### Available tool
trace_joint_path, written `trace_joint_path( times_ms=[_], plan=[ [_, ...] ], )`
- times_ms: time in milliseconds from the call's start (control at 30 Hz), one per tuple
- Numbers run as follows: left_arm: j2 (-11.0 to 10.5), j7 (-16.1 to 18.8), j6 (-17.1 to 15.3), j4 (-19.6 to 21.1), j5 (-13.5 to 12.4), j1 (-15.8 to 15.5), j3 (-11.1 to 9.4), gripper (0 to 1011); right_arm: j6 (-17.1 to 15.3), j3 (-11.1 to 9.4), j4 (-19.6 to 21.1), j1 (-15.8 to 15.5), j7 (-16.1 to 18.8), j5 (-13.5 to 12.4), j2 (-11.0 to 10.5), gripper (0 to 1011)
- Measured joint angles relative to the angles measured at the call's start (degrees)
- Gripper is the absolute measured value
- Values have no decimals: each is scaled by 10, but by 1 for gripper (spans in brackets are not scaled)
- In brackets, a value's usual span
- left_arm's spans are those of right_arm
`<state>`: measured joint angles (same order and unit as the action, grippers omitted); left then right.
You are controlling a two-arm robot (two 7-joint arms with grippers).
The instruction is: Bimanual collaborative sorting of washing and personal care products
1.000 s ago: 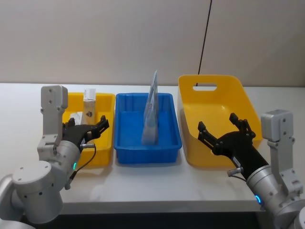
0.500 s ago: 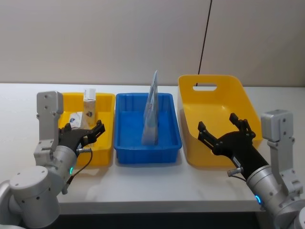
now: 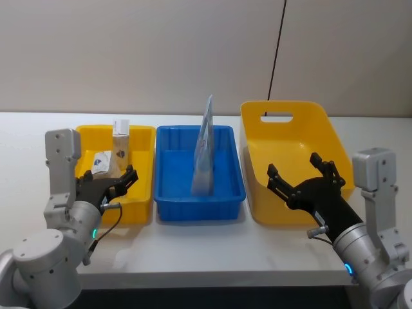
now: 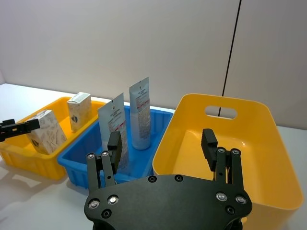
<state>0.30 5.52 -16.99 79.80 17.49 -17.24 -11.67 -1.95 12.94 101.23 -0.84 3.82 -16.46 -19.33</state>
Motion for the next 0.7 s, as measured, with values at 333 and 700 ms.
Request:
trace_joint_path(
  times_ms=[333,700],
  plan=[
    [0,-9,18,-17,0,-9,14,1001,0,0,0,0,0,0,0,1002],
    [1,-19,33,-34,4,-17,30,1001,0,0,0,0,0,0,0,1002]
  ],
)
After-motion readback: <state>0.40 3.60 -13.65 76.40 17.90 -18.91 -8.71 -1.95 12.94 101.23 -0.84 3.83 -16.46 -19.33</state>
